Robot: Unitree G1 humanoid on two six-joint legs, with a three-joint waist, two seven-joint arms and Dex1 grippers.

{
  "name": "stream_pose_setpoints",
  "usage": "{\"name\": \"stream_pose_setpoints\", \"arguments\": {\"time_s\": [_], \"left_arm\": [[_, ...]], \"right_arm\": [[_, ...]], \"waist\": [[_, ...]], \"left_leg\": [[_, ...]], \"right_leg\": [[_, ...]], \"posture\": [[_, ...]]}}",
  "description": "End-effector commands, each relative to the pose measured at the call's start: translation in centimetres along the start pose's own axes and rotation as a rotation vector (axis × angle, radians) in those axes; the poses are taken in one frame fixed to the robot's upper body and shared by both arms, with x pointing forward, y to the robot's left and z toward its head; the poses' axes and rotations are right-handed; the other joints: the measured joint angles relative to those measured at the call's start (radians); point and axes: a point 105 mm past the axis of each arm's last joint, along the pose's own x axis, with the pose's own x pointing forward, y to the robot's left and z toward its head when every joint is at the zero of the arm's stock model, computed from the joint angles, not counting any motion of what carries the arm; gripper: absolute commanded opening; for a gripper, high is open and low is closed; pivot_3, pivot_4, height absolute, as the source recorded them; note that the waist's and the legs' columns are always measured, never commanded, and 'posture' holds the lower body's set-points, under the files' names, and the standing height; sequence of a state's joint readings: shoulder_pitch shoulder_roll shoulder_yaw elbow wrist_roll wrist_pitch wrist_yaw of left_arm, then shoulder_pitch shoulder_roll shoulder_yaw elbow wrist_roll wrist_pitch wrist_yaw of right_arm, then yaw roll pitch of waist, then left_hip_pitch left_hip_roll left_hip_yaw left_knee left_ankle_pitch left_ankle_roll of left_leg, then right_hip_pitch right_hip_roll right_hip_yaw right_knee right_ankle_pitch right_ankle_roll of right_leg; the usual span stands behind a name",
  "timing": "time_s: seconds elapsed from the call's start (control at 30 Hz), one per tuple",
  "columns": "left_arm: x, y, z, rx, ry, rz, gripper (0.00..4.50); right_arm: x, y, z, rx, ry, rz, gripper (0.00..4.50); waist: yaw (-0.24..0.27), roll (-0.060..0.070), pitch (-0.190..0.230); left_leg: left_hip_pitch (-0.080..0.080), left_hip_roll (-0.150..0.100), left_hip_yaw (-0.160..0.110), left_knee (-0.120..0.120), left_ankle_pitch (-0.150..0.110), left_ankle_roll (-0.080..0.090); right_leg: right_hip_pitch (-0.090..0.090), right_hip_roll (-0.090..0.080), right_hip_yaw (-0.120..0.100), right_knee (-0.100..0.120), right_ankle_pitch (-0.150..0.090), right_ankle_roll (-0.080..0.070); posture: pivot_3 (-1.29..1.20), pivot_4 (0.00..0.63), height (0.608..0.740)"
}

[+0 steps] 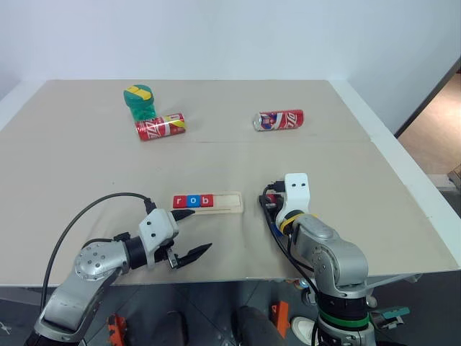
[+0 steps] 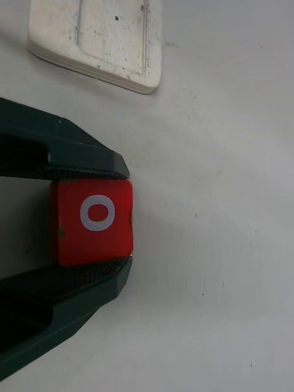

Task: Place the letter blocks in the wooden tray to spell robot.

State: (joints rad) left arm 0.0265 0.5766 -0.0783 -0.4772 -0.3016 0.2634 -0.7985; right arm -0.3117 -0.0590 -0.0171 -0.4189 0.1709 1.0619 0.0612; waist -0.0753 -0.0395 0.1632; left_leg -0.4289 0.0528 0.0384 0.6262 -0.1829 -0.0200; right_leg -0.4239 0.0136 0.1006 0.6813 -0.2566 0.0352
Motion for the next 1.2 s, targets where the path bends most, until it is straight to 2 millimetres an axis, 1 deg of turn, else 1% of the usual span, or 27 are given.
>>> {"name": "stream_pose_setpoints", "arguments": {"time_s": [0.03,0.07,0.1,0.13,0.17,0.3,0.37,0.43,0.5,0.57,0.63,0.8,0.87,0.9,0.93,1.0,1.07,1.2], "left_arm": [[-0.1,0.3,1.0,0.001,-0.055,-0.013,4.5],[-0.1,0.4,1.1,-0.026,-0.072,-0.01,4.5],[0.0,0.5,1.3,-0.054,-0.086,-0.007,4.5],[0.0,0.6,1.5,-0.074,-0.102,-0.009,4.5],[0.0,0.7,1.8,-0.092,-0.113,-0.013,4.5],[0.2,0.7,2.7,-0.165,-0.153,-0.044,4.5],[0.4,0.3,3.1,-0.192,-0.162,-0.07,4.5],[0.6,-0.5,3.3,-0.192,-0.157,-0.117,4.5],[0.7,-0.9,3.4,-0.184,-0.151,-0.137,4.5],[0.8,-1.0,3.4,-0.177,-0.148,-0.133,4.5],[0.9,-1.1,3.1,-0.16,-0.133,-0.131,4.5],[0.7,-1.1,2.9,-0.16,-0.123,-0.089,4.5],[0.6,-0.9,2.8,-0.152,-0.117,-0.06,4.5],[0.4,-0.7,2.7,-0.137,-0.112,-0.037,4.5],[0.3,-0.5,2.6,-0.127,-0.105,-0.017,4.5],[0.2,-0.3,2.4,-0.119,-0.097,0.004,4.5],[0.0,-0.5,2.1,-0.13,-0.089,0.014,4.5],[-0.1,-0.6,1.8,-0.133,-0.079,0.031,4.5]], "right_arm": [[-0.7,0.4,1.8,-0.047,-0.047,0.053,3.25],[-0.9,0.1,2.6,-0.074,-0.058,0.07,3.53],[-1.1,-0.4,3.3,-0.104,-0.066,0.09,3.96],[-1.3,-0.6,4.1,-0.138,-0.078,0.133,4.28],[-1.5,-0.9,4.9,-0.168,-0.088,0.18,4.49],[-1.4,-3.0,7.5,-0.356,-0.075,0.387,4.49],[-1.3,-3.3,7.8,-0.467,-0.056,0.542,4.49],[-1.1,-3.5,7.2,-0.551,-0.024,0.695,4.49],[-1.0,-3.6,6.2,-0.622,0.014,0.828,4.49],[-0.7,-3.5,5.5,-0.666,0.039,0.925,4.49],[-0.1,-3.3,4.8,-0.708,0.044,0.985,4.49],[1.8,-3.8,3.4,-0.735,0.078,0.984,4.49],[2.4,-4.3,2.5,-0.719,0.094,0.955,4.09],[2.6,-4.7,2.0,-0.709,0.101,0.932,4.09],[2.7,-5.0,1.6,-0.7,0.112,0.916,3.96],[2.7,-5.6,0.9,-0.691,0.134,0.89,3.96],[2.5,-6.3,0.2,-0.632,0.143,0.853,3.96],[2.2,-6.5,-0.4,-0.602,0.137,0.819,3.96]], "waist": [[0.0,0.0,0.0],[0.0,0.0,0.0],[0.0,0.001,0.001],[0.0,0.001,0.001],[0.0,0.001,0.001],[0.0,0.0,0.001],[0.0,0.0,0.002],[-0.002,0.0,0.002],[-0.003,-0.001,0.002],[-0.003,0.0,0.002],[-0.003,0.0,0.003],[-0.002,0.0,0.003],[-0.001,0.0,0.003],[-0.001,0.0,0.003],[-0.001,0.0,0.003],[0.001,0.0,0.003],[0.001,0.0,0.003],[0.003,0.0,0.003]], "left_leg": [[0.0,0.0,0.0,0.0,0.0,0.0],[0.0,0.0,0.0,0.0,0.0,0.0],[0.0,0.0,0.0,0.0,0.0,0.0],[-0.001,-0.001,0.0,0.001,0.0,0.0],[-0.001,-0.001,0.0,0.001,0.0,0.0],[-0.001,-0.003,0.001,0.003,0.0,0.0],[-0.001,-0.003,0.001,0.003,0.0,0.0],[0.0,-0.003,0.001,0.002,0.0,0.001],[0.001,-0.002,0.0,0.001,-0.001,0.002],[0.001,-0.001,0.0,0.0,-0.001,0.002],[0.001,-0.001,-0.001,-0.001,-0.001,0.002],[0.001,-0.002,-0.001,0.0,-0.001,0.002],[0.001,-0.002,-0.001,0.001,-0.001,0.002],[0.001,-0.002,-0.001,0.001,-0.001,0.002],[0.001,-0.002,-0.001,0.001,-0.001,0.002],[0.001,-0.003,-0.001,0.002,-0.001,0.002],[0.001,-0.003,0.0,0.003,-0.001,0.002],[0.005,-0.004,0.0,0.004,-0.001,0.002]], "right_leg": [[0.0,0.0,0.0,0.0,0.0,0.0],[0.0,0.0,0.0,0.0,0.0,0.0],[0.0,0.0,0.0,0.0,0.0,0.0],[0.0,-0.001,0.0,0.0,0.0,0.0],[0.0,-0.001,0.0,0.0,0.0,0.0],[0.001,-0.002,0.0,-0.001,0.001,0.003],[0.002,-0.002,0.0,-0.002,0.0,0.002],[0.002,-0.001,0.0,-0.002,0.0,0.002],[0.002,0.0,0.0,-0.002,0.0,0.002],[0.002,0.001,0.0,-0.002,0.0,0.001],[0.002,0.001,0.0,-0.001,-0.001,0.001],[0.002,0.0,0.0,-0.001,0.0,0.001],[0.003,-0.001,0.0,-0.001,0.0,0.001],[0.003,-0.001,0.0,-0.001,0.0,0.001],[0.004,-0.001,0.0,-0.001,0.0,0.001],[0.004,-0.001,0.0,-0.001,0.001,0.001],[0.005,-0.002,0.001,-0.001,0.001,0.001],[0.009,-0.003,0.001,-0.001,0.001,0.002]], "posture": [[0.0,0.15,0.74],[0.0,0.15,0.74],[0.0,0.15,0.74],[0.0,0.15,0.74],[0.0,0.15,0.74],[0.0,0.15,0.74],[0.0,0.15,0.74],[0.0,0.15,0.74],[0.0,0.15,0.74],[0.0,0.15,0.74],[0.0,0.15,0.74],[0.0,0.15,0.74],[0.0,0.15,0.74],[0.0,0.15,0.74],[0.0,0.15,0.74],[0.0,0.15,0.74],[0.0,0.15,0.74],[0.0,0.15,0.74]]}}
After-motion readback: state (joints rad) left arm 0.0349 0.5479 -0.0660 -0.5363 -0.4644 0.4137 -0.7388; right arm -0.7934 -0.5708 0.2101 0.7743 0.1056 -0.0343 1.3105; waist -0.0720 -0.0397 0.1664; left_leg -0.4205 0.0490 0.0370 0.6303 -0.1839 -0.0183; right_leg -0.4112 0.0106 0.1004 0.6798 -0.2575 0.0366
